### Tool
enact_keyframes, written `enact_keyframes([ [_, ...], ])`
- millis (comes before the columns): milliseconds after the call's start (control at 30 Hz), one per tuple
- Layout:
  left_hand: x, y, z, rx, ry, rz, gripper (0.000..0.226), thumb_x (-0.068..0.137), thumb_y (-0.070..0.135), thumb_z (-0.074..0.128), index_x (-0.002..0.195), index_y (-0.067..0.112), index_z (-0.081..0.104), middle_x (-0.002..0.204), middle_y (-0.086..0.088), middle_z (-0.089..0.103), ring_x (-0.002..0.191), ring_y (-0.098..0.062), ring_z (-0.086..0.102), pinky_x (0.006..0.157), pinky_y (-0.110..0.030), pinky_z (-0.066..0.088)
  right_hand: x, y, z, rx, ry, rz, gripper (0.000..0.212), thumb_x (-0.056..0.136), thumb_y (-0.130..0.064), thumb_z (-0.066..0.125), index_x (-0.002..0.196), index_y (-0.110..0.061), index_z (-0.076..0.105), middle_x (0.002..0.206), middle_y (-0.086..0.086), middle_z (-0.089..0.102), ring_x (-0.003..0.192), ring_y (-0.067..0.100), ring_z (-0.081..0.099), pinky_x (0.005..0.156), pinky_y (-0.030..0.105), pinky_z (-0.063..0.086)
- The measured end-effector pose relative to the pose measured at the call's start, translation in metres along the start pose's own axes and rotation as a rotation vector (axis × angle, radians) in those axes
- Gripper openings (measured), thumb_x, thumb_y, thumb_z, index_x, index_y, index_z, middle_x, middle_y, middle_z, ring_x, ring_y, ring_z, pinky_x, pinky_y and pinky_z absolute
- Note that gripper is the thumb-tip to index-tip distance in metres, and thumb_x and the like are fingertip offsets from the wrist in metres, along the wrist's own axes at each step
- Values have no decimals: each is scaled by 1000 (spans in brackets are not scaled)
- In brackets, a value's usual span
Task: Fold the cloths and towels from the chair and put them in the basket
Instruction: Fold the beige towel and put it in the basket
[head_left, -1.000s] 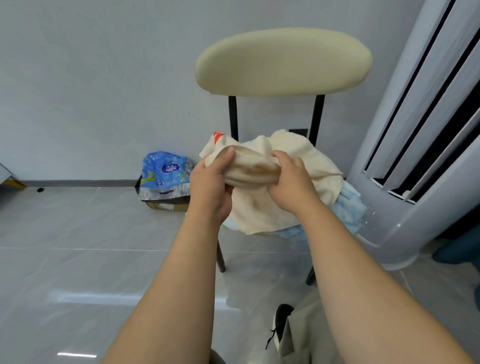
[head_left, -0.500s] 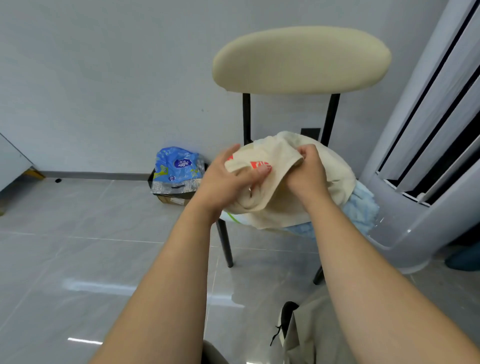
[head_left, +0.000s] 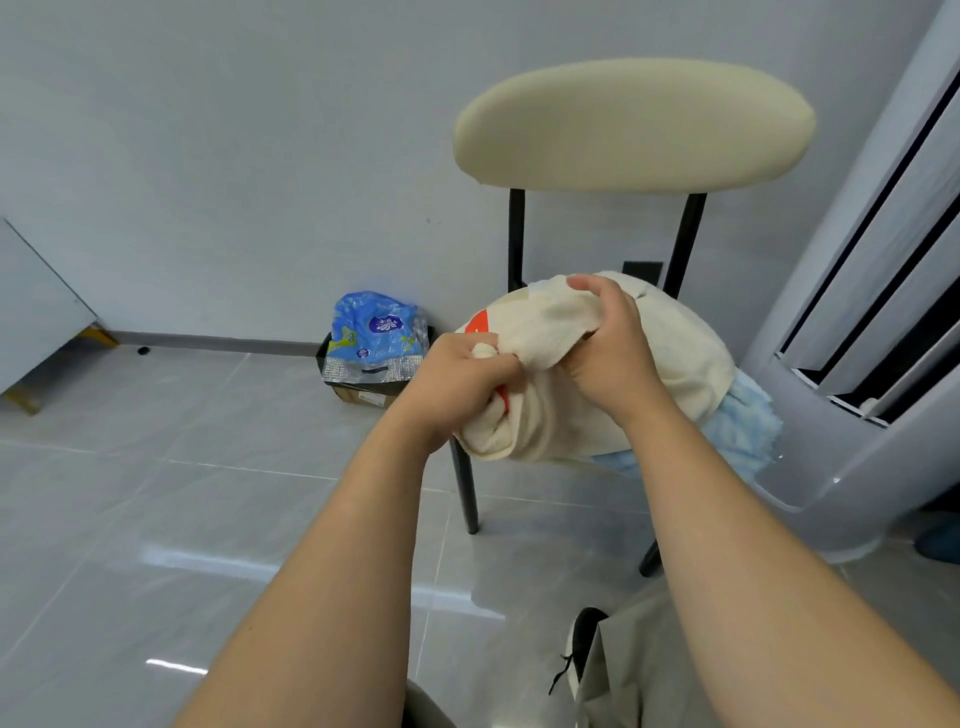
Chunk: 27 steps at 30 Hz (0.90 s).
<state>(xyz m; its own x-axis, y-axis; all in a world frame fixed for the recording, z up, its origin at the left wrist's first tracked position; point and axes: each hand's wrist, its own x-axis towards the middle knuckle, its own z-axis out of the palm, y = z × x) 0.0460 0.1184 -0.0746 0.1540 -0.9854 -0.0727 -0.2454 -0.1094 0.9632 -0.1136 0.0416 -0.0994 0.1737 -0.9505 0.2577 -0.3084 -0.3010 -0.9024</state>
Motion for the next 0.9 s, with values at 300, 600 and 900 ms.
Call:
enact_keyframes([
  [300,-31,3,-51,-340,-63,-33,30,43,6,59,72,2,51,65,-7,49,60,-22,49,56,-26,38,-5,-9,22,-37,-82,-26,30,91,-24,63,120,-30,63,142,-5,41,129,2,40,108,20,31],
  [600,-76,-16,-105,-330,-101,-146,47,36,9,65,82,-3,63,76,-15,60,69,-29,57,61,-29,47,-27,-38,73,348,-115,262,31,94,-45,54,94,-16,67,98,8,72,100,29,68,90,49,56],
  [900,-109,-55,-139,-208,194,-348,38,72,3,68,110,9,70,105,-17,71,92,-27,69,71,-33,57,-62,-52,108,499,-403,220,31,89,-36,73,76,-19,51,73,7,48,71,18,47,67,35,44],
])
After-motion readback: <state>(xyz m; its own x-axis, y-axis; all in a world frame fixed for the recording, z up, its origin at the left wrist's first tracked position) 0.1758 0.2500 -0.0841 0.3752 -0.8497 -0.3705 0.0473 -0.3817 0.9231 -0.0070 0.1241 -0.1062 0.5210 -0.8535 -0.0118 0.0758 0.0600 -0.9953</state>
